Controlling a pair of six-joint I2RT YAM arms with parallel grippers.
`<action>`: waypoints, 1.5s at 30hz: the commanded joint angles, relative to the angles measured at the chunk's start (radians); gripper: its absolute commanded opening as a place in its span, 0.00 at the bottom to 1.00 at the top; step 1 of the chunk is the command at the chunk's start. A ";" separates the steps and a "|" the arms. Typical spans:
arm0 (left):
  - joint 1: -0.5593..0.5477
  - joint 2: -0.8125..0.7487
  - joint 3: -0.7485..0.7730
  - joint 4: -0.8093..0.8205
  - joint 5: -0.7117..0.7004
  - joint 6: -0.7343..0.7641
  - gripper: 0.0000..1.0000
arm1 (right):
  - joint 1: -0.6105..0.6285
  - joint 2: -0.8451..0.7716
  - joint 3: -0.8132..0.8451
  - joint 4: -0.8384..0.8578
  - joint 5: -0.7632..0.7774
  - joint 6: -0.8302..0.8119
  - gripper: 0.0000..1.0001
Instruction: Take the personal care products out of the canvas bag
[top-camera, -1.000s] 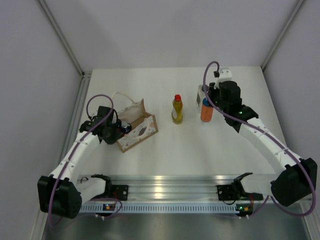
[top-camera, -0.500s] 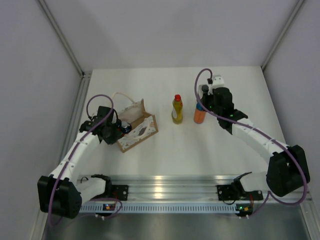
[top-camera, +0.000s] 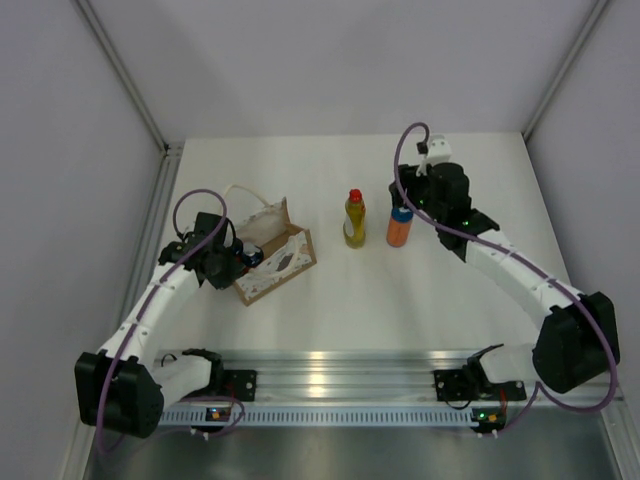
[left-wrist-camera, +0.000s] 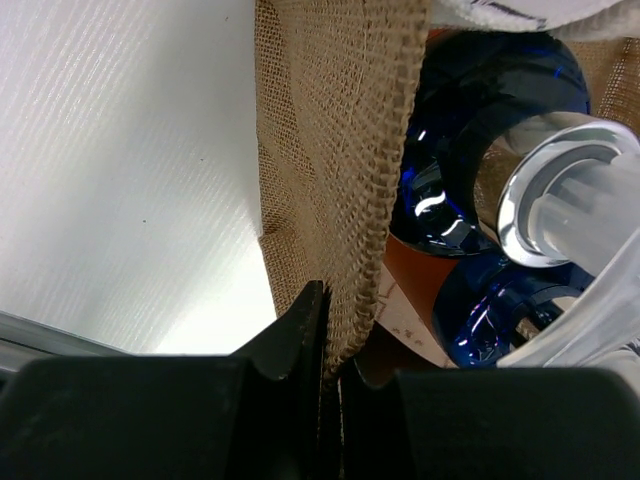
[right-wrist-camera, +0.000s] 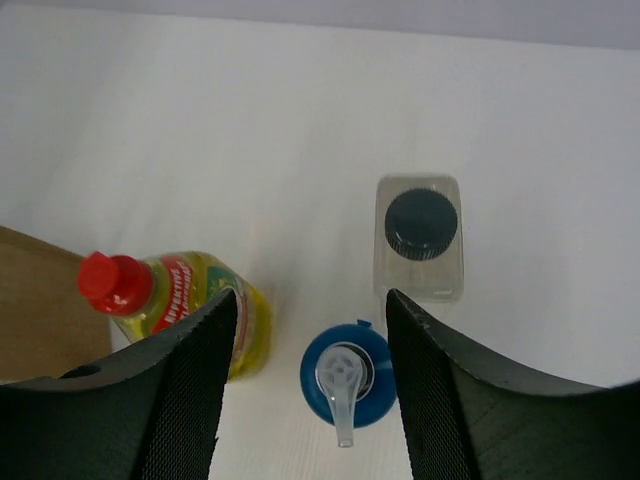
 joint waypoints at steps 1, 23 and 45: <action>0.000 -0.029 0.035 -0.012 0.028 -0.005 0.14 | 0.045 -0.054 0.157 0.001 -0.043 -0.011 0.59; 0.001 -0.023 0.066 -0.011 0.006 -0.003 0.14 | 0.592 0.494 0.733 -0.275 -0.311 -0.155 0.54; 0.001 -0.014 0.065 -0.009 0.023 -0.005 0.14 | 0.642 0.718 0.900 -0.307 -0.265 -0.230 0.52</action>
